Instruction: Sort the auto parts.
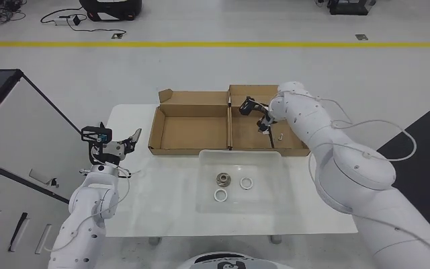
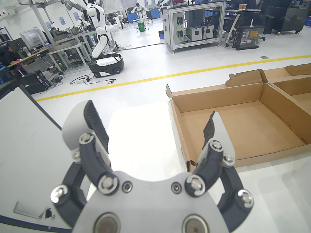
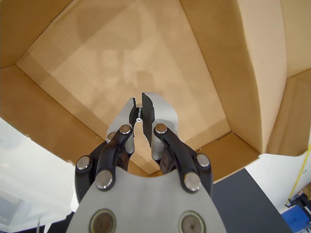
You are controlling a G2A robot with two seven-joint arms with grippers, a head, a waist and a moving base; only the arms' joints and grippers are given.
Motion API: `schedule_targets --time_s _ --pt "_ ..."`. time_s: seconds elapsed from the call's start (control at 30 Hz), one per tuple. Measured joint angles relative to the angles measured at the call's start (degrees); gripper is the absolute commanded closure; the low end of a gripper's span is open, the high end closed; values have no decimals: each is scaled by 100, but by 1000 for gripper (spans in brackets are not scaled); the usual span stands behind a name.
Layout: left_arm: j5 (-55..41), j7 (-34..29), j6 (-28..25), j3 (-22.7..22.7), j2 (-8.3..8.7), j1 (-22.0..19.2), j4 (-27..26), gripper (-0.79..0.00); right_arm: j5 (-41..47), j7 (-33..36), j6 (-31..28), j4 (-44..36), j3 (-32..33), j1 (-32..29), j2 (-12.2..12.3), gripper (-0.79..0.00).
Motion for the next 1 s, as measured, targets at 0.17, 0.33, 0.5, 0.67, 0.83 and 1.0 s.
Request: schedule_targets --time_s 0.17,0.33,0.5,0.67,0.83,1.0 --pt "0 0 0 0 0 0 0 -785 -85 -71 47 81 10 -115 -37 0" --pt "0 0 0 0 0 0 0 -785 -146 -112 64 135 33 -153 -61 0" --pt "0 0 0 0 0 0 0 -785 -201 -128 106 190 61 -190 -78 0" --pt "0 0 0 0 0 0 0 -785 -234 -128 95 244 97 -227 -83 0" --pt "0 0 0 0 0 0 0 -785 -250 -122 94 272 138 -241 -82 -317" --pt "0 0 0 0 0 0 0 -785 -267 -137 73 275 182 -233 -76 -403"
